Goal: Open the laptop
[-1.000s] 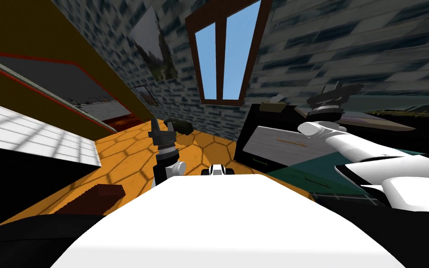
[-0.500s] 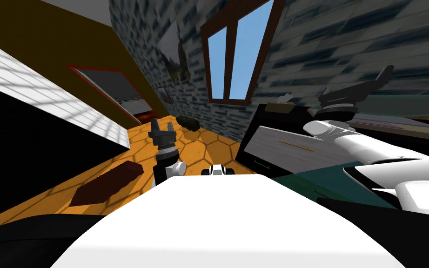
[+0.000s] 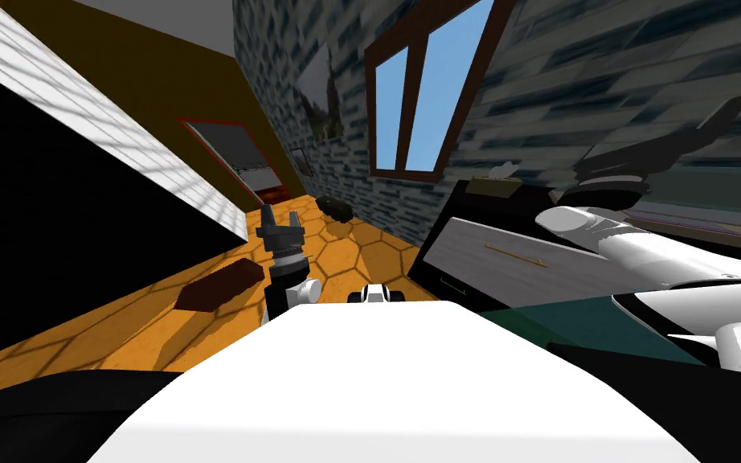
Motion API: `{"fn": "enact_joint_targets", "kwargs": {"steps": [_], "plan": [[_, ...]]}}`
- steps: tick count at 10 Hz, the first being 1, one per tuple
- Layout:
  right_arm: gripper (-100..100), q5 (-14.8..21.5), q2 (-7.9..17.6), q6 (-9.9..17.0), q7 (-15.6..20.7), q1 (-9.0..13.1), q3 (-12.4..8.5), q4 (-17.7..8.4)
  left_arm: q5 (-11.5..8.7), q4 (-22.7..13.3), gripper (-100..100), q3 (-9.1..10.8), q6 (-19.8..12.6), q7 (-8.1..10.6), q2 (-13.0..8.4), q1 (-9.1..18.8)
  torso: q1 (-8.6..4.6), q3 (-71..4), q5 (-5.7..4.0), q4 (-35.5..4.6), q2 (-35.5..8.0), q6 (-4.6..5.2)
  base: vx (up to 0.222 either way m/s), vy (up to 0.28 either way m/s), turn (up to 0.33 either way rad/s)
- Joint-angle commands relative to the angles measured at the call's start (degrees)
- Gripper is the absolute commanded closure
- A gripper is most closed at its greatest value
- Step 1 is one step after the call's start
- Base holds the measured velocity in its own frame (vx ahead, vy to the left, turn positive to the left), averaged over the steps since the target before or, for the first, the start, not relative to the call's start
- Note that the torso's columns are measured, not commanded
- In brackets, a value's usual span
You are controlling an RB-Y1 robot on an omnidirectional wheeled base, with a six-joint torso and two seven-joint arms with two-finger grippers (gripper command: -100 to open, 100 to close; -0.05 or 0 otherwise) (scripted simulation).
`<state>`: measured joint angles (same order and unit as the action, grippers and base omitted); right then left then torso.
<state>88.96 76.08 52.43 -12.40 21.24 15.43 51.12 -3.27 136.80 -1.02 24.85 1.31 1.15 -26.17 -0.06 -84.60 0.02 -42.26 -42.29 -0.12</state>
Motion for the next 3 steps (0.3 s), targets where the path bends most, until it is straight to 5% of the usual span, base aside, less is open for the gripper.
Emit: {"fn": "enact_joint_targets", "kwargs": {"steps": [1, 2, 3], "plan": [[-100, -4.5, 1.5, 2.1, 5.0, -1.1, -0.2, -1.2, 0.0, 0.0, 0, 0.00, 0.0, 0.00, 0.0, 0.0, -0.05, 0.1, -0.08, -0.1, -0.1, 0.06, -0.257, -0.077, 0.534], [-100, -6.5, 1.5, 2.1, 7.0, -1.1, -0.2, -1.2, 0.0, 0.0, 0, 0.00, 0.0, 0.00, 0.0, 0.0, 0.02, 0.3, -0.04, -0.1, -0.4, 0.13, -0.240, -0.067, 0.418], [-100, -6.5, 1.5, 2.1, 7.9, -1.1, -0.2, -1.2, 0.0, 0.0, 0, 0.00, 0.0, 0.00, 0.0, 0.0, 0.05, 0.2, -0.03, -0.1, -0.2, 0.18, -0.121, -0.056, 0.089]]}}
